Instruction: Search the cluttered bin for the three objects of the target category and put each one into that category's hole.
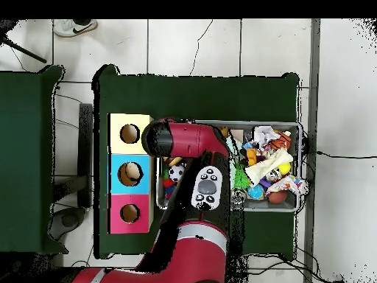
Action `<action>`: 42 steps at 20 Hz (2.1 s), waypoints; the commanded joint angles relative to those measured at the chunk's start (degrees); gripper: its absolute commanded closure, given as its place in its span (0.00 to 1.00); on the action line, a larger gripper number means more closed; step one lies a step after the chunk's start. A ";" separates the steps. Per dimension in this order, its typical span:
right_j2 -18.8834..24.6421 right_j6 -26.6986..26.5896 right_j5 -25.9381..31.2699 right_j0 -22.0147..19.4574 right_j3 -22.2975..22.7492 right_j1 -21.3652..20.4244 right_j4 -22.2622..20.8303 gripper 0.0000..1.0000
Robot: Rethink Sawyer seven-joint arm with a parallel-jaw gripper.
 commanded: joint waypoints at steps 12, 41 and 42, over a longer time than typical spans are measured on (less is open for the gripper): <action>5.44 6.45 5.51 -0.56 -0.08 2.91 0.67 0.00; 7.48 6.44 0.66 -1.68 0.03 6.13 0.34 0.00; 7.67 6.30 0.63 -1.84 -0.01 6.13 0.30 0.00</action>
